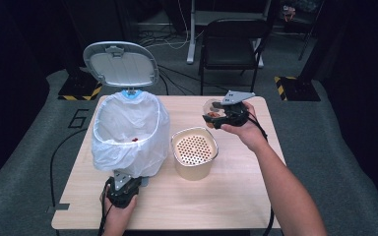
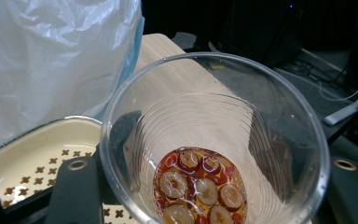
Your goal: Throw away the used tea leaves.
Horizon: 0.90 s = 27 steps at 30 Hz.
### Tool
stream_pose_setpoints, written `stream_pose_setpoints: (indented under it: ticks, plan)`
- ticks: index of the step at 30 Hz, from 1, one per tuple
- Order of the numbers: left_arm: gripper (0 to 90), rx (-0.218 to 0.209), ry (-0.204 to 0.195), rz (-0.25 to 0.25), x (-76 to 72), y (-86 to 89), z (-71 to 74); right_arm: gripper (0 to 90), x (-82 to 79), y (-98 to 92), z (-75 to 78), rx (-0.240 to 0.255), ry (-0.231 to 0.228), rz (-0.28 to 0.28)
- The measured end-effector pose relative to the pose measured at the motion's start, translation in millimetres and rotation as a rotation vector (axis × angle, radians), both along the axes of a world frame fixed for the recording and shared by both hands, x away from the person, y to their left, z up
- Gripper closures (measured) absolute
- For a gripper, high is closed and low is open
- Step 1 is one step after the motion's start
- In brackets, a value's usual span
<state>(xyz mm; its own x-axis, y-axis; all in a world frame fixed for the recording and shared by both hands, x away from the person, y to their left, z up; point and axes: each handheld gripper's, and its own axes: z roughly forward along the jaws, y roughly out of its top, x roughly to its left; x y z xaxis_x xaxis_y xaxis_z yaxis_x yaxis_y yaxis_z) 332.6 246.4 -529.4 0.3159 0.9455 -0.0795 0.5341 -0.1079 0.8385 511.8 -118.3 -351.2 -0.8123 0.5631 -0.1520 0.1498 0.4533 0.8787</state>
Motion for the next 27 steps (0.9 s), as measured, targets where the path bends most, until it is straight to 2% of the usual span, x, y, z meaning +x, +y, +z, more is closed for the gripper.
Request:
stream_pose_setpoints:
  ticks: [4,6,8,10,11,12,20,27]
  plan:
    - [69.7,0.0,0.0,0.001,0.0,0.2,0.0,35.3,-3.3,4.3,0.6,-0.024,-0.033,0.011]
    - [69.7,0.0,0.0,0.002,0.0,0.2,0.1,35.6,-6.6,8.7,1.2,-0.056,-0.078,0.018]
    - [69.7,0.0,0.0,0.001,0.0,0.2,0.1,35.7,-7.7,10.1,1.6,-0.067,-0.092,0.021]
    - [69.7,0.0,0.0,0.001,0.0,0.2,0.1,35.9,-11.4,14.5,1.8,-0.095,-0.127,0.044]
    - [69.7,0.0,0.0,0.001,0.0,0.2,0.1,35.9,-11.4,14.5,1.8,-0.095,-0.127,0.044]
    - [69.7,0.0,0.0,0.002,0.0,0.2,0.1,36.2,-13.0,16.8,1.5,-0.103,-0.147,0.061]
    - [69.7,-0.002,-0.004,0.005,0.1,-0.2,-0.2,37.9,-18.3,24.8,2.6,-0.102,-0.166,0.099]
    - [69.7,-0.002,-0.004,0.004,0.2,-0.1,-0.2,38.8,-21.2,28.5,2.4,-0.124,-0.2,0.103]
